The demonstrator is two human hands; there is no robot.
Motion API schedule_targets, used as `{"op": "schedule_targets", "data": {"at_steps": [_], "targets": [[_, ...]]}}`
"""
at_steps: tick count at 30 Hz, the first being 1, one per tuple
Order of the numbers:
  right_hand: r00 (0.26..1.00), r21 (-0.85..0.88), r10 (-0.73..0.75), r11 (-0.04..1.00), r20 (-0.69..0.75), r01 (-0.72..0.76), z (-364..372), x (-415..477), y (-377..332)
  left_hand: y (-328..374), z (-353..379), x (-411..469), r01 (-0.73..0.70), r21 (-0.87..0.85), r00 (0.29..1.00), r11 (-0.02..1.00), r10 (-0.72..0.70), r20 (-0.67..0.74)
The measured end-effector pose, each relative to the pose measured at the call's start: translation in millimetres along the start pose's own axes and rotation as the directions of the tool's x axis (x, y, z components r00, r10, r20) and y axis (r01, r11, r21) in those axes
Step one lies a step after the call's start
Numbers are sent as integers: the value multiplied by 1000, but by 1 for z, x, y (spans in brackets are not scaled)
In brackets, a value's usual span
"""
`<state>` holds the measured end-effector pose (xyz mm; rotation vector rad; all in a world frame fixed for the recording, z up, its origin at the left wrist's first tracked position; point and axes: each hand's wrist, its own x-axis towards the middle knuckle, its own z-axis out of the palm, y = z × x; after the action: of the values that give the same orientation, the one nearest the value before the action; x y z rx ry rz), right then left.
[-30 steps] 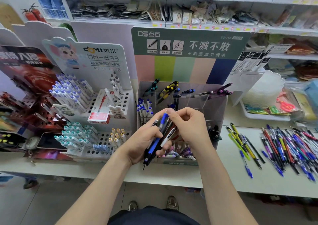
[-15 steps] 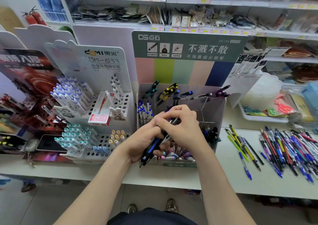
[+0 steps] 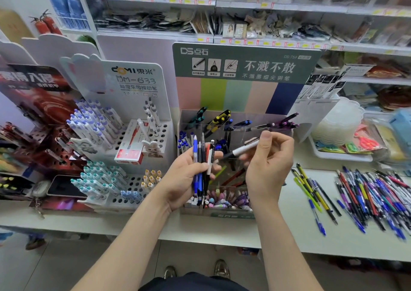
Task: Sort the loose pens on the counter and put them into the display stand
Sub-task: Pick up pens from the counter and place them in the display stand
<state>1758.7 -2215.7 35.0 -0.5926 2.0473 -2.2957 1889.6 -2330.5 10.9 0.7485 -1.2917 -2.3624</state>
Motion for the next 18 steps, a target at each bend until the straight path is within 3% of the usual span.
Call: {"op": "schedule_targets", "data": {"at_steps": [3, 6, 9, 15, 18], "targets": [[993, -115, -113, 987, -16, 110, -1, 1, 2, -3, 0, 1, -9, 0, 999, 1000, 9, -45], [972, -210, -84, 969, 217, 130, 4, 2, 7, -6, 2, 1, -26, 108, 996, 994, 34, -77], [917, -309, -59, 931, 395, 192, 11, -1, 16, -4, 7, 0, -38, 220, 999, 975, 45, -24], [828, -453, 131, 877, 546, 160, 14, 7, 15, -2, -1, 0, -119, 483, 988, 867, 151, -27], [780, -426, 234, 904, 580, 45, 17, 11, 11, 3, -2, -2, -137, 536, 987, 833, 160, 4]]}}
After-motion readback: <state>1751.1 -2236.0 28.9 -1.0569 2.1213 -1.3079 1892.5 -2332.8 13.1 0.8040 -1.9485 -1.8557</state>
